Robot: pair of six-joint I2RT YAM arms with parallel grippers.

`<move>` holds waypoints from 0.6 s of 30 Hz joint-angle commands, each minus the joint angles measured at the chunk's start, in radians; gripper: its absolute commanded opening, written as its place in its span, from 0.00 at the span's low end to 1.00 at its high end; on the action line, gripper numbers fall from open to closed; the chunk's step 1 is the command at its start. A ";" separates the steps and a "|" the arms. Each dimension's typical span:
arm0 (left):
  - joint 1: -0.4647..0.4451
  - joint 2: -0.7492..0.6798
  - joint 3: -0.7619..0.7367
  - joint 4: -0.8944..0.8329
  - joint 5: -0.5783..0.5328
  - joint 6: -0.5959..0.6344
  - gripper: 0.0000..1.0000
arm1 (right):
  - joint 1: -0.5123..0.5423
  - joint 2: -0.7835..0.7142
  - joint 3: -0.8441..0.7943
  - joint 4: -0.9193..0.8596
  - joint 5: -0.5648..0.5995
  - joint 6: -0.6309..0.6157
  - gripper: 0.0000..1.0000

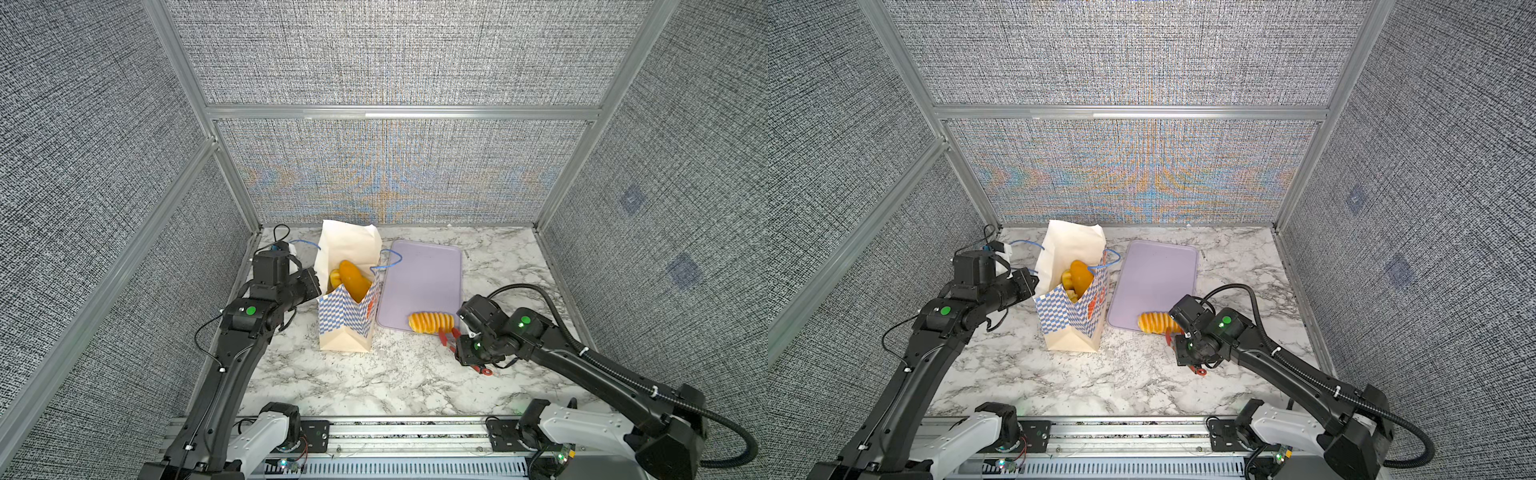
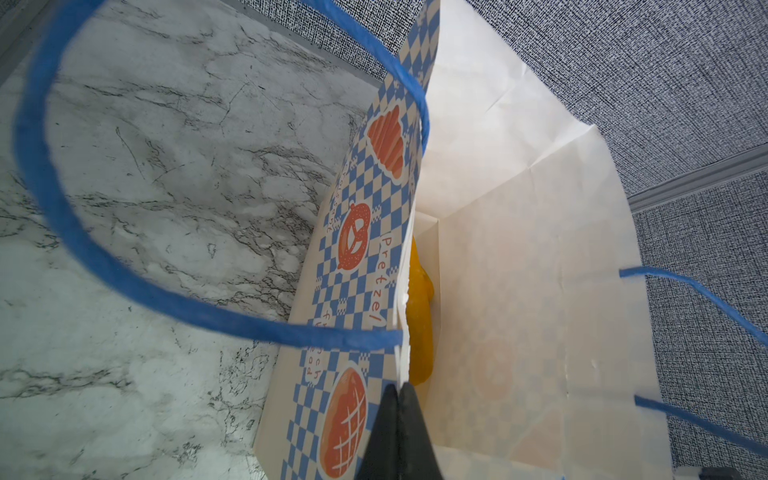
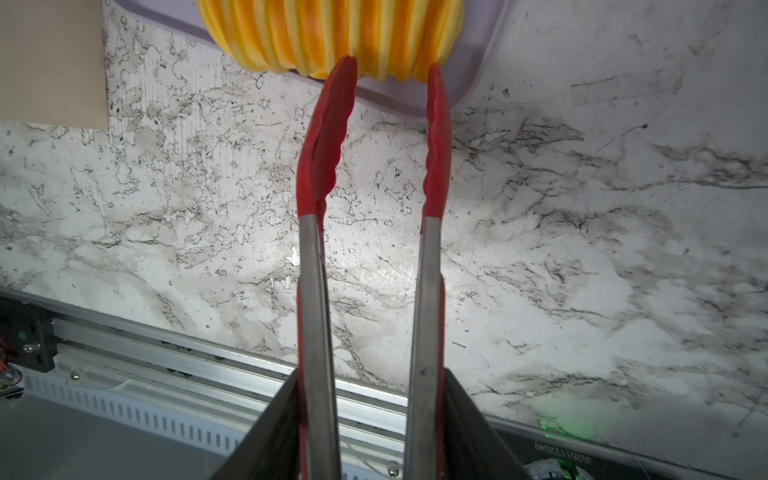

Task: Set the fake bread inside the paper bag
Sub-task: 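Move the open tongs toward the ridged yellow roll nearest the robot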

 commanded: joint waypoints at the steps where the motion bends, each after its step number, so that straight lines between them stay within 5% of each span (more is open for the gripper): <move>1: 0.000 0.001 0.009 -0.001 -0.004 0.002 0.00 | -0.007 0.010 -0.001 0.042 -0.010 -0.010 0.50; 18: 0.000 0.002 0.008 -0.002 -0.004 0.005 0.00 | -0.078 0.081 0.072 0.105 -0.007 -0.070 0.50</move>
